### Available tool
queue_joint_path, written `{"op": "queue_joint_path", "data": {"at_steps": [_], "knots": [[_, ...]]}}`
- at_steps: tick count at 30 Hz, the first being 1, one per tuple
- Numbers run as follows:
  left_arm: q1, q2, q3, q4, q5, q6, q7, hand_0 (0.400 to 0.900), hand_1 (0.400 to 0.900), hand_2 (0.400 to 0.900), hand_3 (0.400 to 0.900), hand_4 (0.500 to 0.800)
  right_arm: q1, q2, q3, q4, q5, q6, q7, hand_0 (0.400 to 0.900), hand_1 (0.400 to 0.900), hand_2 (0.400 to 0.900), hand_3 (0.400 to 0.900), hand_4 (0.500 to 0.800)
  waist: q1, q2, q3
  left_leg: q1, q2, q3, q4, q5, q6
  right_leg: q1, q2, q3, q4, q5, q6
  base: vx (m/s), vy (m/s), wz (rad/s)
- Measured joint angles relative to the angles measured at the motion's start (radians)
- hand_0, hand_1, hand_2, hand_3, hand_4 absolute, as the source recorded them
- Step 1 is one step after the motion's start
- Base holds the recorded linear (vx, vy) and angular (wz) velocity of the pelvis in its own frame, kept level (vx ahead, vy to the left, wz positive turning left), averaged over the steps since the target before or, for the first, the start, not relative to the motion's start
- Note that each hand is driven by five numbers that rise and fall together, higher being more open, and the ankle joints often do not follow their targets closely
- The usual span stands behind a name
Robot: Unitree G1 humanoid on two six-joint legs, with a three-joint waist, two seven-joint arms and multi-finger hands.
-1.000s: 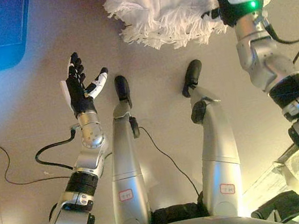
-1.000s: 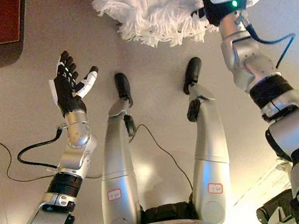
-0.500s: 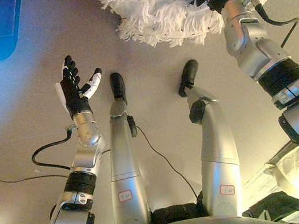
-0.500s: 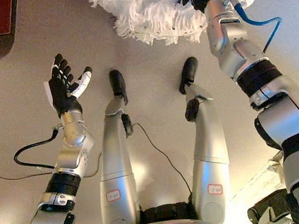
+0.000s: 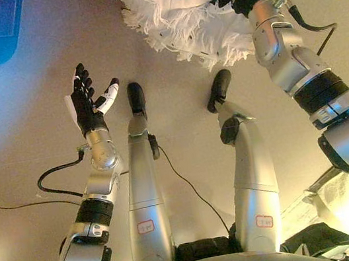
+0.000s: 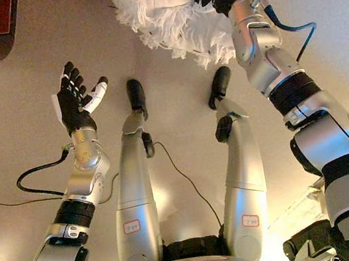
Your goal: Pick up the pillow and put it on the sofa.
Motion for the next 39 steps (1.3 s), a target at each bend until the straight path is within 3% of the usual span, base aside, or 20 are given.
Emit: {"op": "queue_joint_path", "data": {"at_steps": [9,21,30,34,39], "knots": [[0.0,-0.006,0.0,0.03,-0.001,0.011,-0.002,0.9,0.9,0.9,0.9,0.8,0.067,0.004,-0.036,-0.041,-0.024,0.0,0.0,0.4,0.4,0.4,0.4,0.5,-0.003,-0.005,0.0,0.085,0.0,0.001,-0.03,0.002,0.003,0.087,0.003,-0.006,-0.032,0.004,0.006,0.0,0.001,0.0],[0.05,-0.025,0.005,0.1,0.001,0.031,-0.04,0.9,0.9,0.9,0.9,0.8,0.38,-0.022,-0.144,-0.256,-0.083,-0.039,-0.001,0.4,0.4,0.4,0.4,0.5,-0.001,-0.04,0.0,0.471,0.01,0.024,-0.156,-0.005,0.02,0.486,0.028,-0.009,-0.196,0.026,0.039,0.06,0.021,-0.07],[0.188,-0.039,0.089,0.094,0.002,0.035,-0.131,0.9,0.9,0.9,0.9,0.8,0.693,-0.009,-0.31,-0.497,-0.102,-0.11,0.0,0.4,0.4,0.4,0.4,0.5,-0.003,-0.08,-0.016,0.844,0.019,0.057,-0.326,-0.008,0.04,0.879,0.056,-0.022,-0.436,0.081,0.073,0.15,0.051,-0.08],[0.245,-0.038,0.13,0.084,0.014,0.04,-0.169,0.9,0.9,0.9,0.9,0.8,0.772,0.008,-0.367,-0.591,-0.112,-0.134,0.008,0.4,0.4,0.4,0.4,0.5,-0.002,-0.109,-0.062,0.929,0.019,0.086,-0.409,0.008,0.036,0.956,0.065,-0.015,-0.532,0.114,0.082,0.15,0.044,-0.15],[0.306,-0.041,0.151,0.073,0.048,0.047,-0.2,0.9,0.9,0.9,0.9,0.8,0.812,0.007,-0.406,-0.631,-0.119,-0.176,0.032,0.4,0.4,0.4,0.4,0.5,-0.006,-0.109,-0.137,1.04,0.026,0.109,-0.511,0.021,0.035,1.039,0.075,-0.012,-0.603,0.12,0.085,0.13,0.021,-0.04]]}}
